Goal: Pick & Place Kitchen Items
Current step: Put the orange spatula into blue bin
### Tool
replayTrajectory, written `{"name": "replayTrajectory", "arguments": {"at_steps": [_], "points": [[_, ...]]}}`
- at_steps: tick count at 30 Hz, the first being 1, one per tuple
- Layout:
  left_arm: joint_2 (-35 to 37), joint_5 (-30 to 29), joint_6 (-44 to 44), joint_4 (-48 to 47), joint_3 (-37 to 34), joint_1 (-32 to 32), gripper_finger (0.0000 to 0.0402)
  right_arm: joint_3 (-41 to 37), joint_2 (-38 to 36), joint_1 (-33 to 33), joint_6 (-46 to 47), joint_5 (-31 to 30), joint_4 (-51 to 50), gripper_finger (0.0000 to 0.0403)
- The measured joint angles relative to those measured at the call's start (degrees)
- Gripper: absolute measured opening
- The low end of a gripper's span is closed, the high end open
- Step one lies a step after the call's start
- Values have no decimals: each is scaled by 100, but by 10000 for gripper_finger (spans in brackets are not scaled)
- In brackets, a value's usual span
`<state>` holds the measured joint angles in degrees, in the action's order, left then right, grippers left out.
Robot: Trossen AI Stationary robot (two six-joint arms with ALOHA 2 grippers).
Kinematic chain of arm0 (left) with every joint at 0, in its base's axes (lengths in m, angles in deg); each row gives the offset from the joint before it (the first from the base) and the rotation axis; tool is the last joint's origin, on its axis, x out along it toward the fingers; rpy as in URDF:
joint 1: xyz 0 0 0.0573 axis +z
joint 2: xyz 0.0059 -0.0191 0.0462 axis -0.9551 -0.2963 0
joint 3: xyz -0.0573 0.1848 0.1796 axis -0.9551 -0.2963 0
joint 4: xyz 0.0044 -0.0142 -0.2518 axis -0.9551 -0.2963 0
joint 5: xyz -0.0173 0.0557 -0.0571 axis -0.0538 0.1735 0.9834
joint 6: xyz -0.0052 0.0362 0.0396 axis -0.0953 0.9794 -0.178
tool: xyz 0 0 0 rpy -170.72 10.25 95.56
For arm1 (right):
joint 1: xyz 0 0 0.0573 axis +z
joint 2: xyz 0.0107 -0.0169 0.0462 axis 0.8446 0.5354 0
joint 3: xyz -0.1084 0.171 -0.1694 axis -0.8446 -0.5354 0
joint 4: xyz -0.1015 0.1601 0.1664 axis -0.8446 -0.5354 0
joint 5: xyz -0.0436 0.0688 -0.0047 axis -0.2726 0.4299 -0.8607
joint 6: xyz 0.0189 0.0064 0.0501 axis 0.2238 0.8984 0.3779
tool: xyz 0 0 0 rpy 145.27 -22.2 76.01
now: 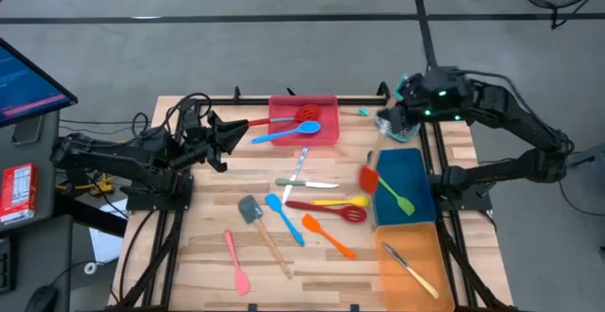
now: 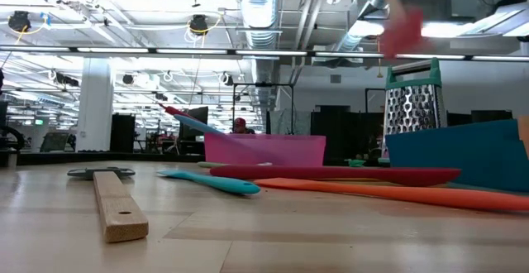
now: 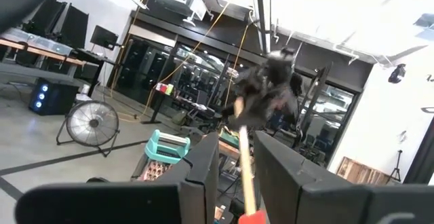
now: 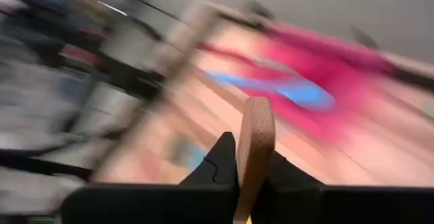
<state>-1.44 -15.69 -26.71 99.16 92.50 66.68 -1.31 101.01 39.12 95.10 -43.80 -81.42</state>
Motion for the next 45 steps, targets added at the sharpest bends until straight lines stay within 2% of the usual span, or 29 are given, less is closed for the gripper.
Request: {"name": "replayTrajectory", "arguments": {"at_steps": [4,10,17,23,45], "points": [[0,-35,1,-2,0,2,76,-4,302,-248,80,-364,-1175,4],[0,-139,3,-4,0,4,76,-4,924,-615,-137,-265,-1988,4],[0,-149,2,-20,0,4,76,-7,1819,-921,-768,-455,-2674,4],[0,-149,1,-28,0,4,76,-71,2263,-893,-935,-481,-2718,4],[0,-153,1,-123,-2,5,76,-166,3015,-463,-1084,-368,-2300,4]]}}
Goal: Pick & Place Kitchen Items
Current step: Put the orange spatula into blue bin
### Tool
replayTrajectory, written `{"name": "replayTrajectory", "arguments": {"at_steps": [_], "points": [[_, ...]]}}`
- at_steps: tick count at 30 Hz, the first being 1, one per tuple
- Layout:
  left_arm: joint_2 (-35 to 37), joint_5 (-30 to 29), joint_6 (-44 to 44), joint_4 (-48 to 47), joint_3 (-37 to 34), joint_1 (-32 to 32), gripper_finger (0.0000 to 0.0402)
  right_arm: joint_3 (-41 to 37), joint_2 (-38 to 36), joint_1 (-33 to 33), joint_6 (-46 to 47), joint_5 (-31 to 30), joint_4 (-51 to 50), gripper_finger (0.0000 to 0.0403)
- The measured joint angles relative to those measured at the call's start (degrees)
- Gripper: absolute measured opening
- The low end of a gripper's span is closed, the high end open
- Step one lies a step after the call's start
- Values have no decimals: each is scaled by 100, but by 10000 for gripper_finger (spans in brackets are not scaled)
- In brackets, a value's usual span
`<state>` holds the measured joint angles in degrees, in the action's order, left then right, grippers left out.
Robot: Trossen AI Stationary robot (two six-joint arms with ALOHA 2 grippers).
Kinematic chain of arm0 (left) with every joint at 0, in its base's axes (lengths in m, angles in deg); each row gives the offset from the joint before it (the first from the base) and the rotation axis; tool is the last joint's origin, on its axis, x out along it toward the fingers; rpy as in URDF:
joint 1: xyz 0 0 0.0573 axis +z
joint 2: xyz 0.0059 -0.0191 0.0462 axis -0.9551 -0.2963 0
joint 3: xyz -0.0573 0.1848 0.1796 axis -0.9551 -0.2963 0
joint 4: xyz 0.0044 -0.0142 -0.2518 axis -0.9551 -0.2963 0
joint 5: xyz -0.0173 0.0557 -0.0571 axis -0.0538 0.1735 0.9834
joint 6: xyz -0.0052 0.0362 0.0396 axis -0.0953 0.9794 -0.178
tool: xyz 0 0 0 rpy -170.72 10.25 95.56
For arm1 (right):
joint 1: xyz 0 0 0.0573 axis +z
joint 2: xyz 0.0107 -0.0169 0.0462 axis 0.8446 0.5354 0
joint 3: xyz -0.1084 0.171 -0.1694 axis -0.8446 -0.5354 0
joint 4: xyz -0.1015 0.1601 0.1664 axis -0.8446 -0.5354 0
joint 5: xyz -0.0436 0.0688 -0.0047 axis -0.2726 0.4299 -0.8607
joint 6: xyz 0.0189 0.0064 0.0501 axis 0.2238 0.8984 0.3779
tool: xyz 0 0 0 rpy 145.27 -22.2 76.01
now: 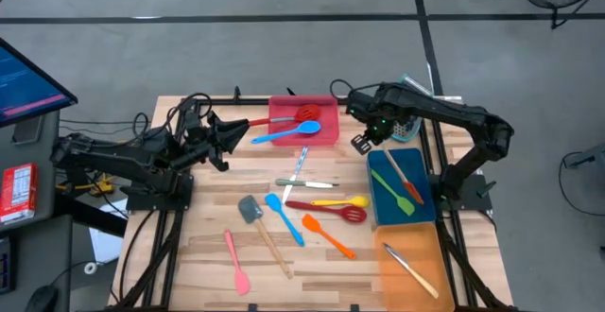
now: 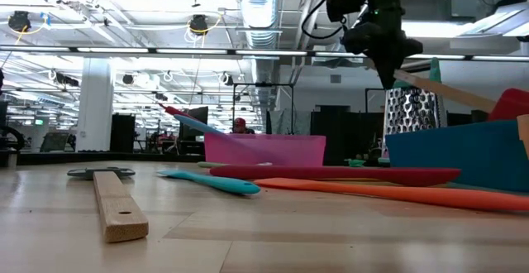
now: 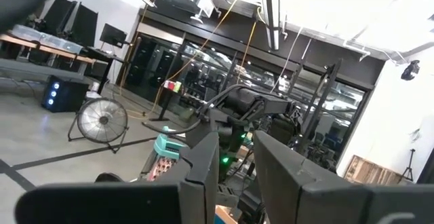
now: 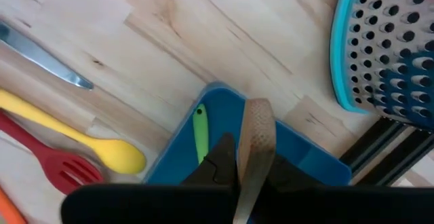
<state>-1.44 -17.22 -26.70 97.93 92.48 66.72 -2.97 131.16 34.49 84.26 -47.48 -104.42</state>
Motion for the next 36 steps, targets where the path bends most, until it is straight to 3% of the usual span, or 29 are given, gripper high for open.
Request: {"name": "replayTrajectory", "arguments": {"at_steps": [11,25,36], "points": [[-2,1,2,-22,0,1,76,-675,-137,216,61,264,785,4],[0,-33,0,-28,0,2,76,-1148,-139,181,-2,239,1086,6],[-2,-48,0,-42,0,2,76,-1150,-139,175,13,72,1161,83]]}}
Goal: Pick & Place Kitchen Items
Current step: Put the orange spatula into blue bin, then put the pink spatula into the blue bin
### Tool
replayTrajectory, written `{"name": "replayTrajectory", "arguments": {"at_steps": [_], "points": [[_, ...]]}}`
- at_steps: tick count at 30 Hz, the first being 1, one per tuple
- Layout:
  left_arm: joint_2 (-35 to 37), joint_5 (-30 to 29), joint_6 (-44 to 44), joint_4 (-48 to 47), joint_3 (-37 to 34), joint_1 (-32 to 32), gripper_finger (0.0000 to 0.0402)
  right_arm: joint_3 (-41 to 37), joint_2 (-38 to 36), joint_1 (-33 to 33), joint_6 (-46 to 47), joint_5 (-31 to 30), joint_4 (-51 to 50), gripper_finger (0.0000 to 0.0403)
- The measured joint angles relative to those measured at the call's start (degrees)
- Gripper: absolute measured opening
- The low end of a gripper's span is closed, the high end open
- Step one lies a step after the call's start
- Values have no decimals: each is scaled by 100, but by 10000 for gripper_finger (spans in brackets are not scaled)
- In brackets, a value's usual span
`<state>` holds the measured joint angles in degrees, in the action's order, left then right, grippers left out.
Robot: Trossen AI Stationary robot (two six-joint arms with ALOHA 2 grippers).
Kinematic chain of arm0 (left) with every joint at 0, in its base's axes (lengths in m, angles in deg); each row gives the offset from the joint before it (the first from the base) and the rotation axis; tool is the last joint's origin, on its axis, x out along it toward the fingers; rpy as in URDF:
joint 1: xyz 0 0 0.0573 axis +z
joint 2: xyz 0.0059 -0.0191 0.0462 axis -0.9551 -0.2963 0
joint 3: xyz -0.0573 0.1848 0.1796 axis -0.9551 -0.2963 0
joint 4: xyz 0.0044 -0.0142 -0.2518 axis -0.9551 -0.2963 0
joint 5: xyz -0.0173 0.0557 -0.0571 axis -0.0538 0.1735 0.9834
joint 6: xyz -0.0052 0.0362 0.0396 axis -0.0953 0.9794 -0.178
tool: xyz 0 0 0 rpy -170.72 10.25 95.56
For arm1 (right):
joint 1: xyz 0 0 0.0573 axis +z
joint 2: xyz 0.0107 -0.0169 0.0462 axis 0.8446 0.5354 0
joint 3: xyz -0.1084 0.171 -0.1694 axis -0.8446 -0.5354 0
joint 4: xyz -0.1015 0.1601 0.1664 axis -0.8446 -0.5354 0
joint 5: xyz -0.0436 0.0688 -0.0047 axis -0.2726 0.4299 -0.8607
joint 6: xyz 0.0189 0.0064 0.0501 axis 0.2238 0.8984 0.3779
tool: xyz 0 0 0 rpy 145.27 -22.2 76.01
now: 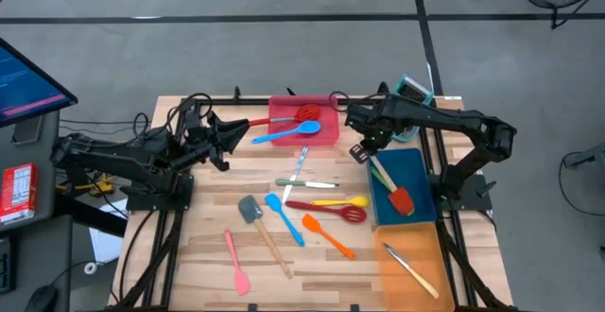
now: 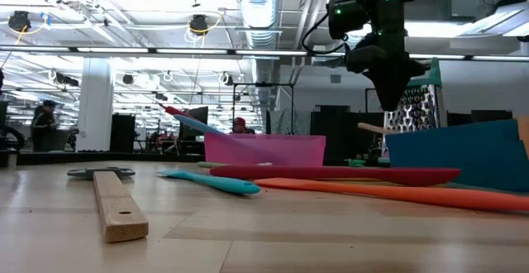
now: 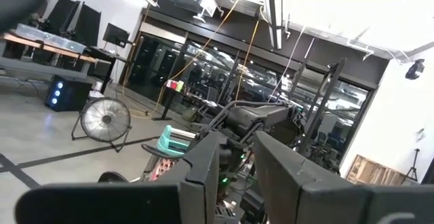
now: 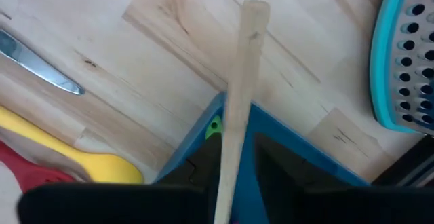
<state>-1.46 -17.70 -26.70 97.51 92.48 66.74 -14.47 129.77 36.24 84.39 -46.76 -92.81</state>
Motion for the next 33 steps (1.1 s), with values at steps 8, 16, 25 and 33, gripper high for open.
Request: {"name": "replayTrajectory", "arguments": {"at_steps": [8,16,25,33], "points": [[0,768,67,-708,0,0,95,184,-125,0,-571,58,-99,161],[-77,3056,-613,-3036,-2,-306,178,750,-800,7,-588,510,-163,250],[-958,3769,190,-4151,-2,-1722,216,782,-1511,109,-276,490,-147,255],[-2223,3967,1104,-4144,-2,-2762,215,782,-1557,259,-251,490,-198,255]]}}
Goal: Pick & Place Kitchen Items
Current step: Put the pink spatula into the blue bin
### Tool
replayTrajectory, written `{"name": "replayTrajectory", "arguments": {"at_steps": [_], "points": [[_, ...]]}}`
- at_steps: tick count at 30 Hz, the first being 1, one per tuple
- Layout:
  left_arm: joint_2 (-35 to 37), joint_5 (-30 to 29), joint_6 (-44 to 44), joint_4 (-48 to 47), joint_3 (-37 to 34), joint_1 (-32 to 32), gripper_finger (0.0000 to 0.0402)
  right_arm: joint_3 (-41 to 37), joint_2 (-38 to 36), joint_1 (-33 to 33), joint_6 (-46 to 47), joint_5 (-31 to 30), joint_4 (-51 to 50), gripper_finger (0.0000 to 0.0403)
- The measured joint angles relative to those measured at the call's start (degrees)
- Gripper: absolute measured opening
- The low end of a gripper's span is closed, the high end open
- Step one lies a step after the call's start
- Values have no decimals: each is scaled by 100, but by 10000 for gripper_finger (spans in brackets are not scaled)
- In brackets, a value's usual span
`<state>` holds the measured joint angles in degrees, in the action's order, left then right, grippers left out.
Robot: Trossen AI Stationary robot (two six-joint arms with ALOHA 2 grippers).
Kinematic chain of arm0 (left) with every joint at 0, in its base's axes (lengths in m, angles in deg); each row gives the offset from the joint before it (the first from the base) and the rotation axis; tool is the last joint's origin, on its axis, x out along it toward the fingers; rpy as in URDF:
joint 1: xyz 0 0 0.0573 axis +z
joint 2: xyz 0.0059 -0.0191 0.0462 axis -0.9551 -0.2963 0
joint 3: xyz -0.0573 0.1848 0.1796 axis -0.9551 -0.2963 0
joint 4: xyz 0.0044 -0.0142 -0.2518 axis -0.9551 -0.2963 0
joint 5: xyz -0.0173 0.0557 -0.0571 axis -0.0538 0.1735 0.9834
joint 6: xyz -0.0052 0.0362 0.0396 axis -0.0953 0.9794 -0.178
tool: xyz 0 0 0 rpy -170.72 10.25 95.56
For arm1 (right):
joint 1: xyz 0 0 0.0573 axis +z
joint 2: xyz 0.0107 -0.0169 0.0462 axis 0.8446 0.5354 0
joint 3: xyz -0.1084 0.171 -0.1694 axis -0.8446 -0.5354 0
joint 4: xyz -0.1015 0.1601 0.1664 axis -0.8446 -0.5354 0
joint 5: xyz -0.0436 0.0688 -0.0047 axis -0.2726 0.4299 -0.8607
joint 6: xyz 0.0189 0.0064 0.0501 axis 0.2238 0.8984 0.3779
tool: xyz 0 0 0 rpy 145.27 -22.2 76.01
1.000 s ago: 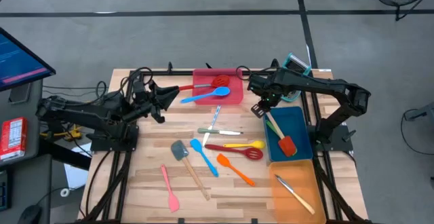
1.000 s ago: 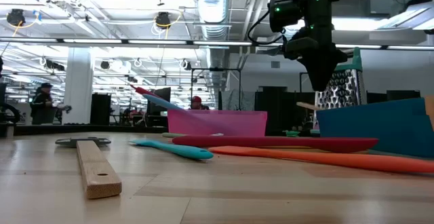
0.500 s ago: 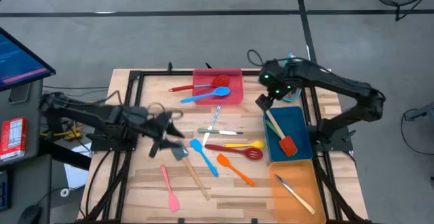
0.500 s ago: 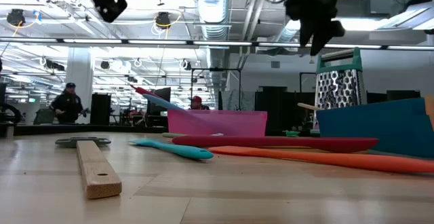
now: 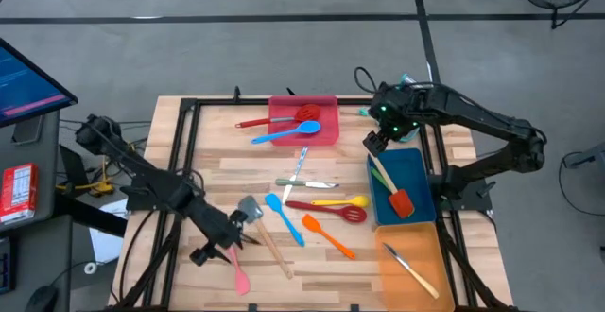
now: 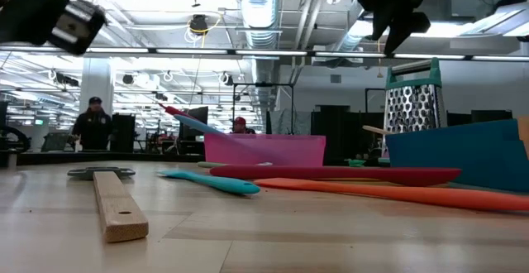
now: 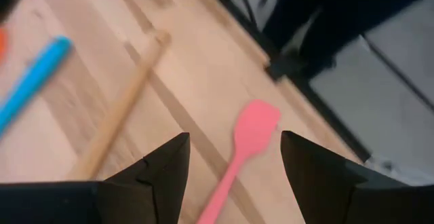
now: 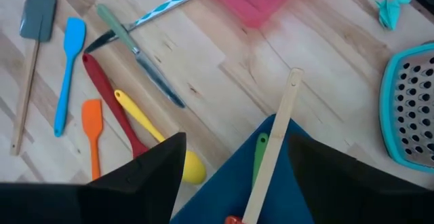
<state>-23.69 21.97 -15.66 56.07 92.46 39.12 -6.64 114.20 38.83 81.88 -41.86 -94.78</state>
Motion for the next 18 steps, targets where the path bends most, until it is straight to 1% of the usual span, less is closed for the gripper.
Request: {"name": "replayTrajectory", "arguments": {"at_steps": [6,10,14,18], "points": [[-637,-24,122,99,0,-99,214,0,5,82,16,0,-11,254],[-959,-35,666,194,0,-99,214,0,5,82,197,-2,-12,254],[-1248,55,918,310,-4,-124,214,0,5,80,293,-2,-86,254],[-1392,61,1031,954,-253,-129,214,-1,5,80,342,-1,-177,254]]}}
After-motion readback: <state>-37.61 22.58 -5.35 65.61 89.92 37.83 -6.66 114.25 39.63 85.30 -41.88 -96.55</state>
